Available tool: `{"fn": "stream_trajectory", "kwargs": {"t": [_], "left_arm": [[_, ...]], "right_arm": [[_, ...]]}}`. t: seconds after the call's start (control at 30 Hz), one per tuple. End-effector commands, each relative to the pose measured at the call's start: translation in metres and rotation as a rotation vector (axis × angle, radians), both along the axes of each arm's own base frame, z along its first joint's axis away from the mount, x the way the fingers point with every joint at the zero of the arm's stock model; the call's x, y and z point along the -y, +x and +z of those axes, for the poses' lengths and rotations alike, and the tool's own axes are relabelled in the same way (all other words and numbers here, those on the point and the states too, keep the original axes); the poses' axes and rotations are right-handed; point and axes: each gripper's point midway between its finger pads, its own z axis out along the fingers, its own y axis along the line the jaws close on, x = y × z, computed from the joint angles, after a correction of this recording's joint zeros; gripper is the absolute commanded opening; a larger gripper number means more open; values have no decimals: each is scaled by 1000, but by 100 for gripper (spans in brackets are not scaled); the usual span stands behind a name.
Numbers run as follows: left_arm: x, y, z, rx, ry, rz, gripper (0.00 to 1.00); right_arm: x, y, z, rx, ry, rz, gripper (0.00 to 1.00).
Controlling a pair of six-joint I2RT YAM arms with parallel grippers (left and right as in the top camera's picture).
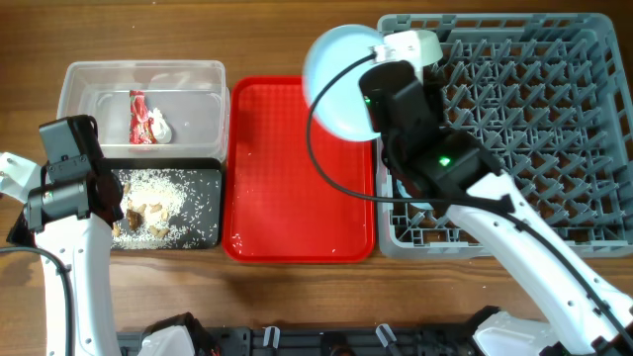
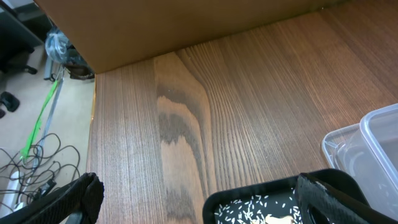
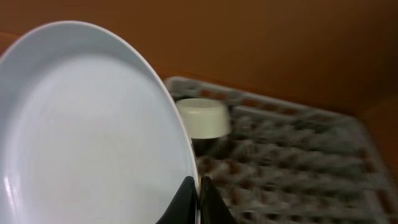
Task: Sort waste into correct bins and load items into the dishwasher rack
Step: 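Carry the plate right and stand it upright in the dish rack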
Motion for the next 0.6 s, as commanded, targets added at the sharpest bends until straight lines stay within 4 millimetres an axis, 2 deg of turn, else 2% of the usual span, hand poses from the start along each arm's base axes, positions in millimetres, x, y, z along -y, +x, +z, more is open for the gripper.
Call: {"fn": "stream_trajectory", "kwargs": {"t": [0.0, 0.27, 0.37, 0.47, 0.57], "left_arm": [[-3, -2, 4, 0, 19, 15, 100], [-3, -2, 4, 0, 19, 15, 100], [-3, -2, 4, 0, 19, 15, 100], [-3, -2, 4, 0, 19, 15, 100], [-3, -2, 4, 0, 19, 15, 100]], "right_arm": [[71, -6, 22, 16, -295, -225, 4], [164, -3, 1, -121, -396, -452, 4], [179, 0, -11, -171, -421, -478, 4], [188, 3, -32, -251, -461, -491, 4], [190, 8, -53, -314, -492, -487, 4]]}}
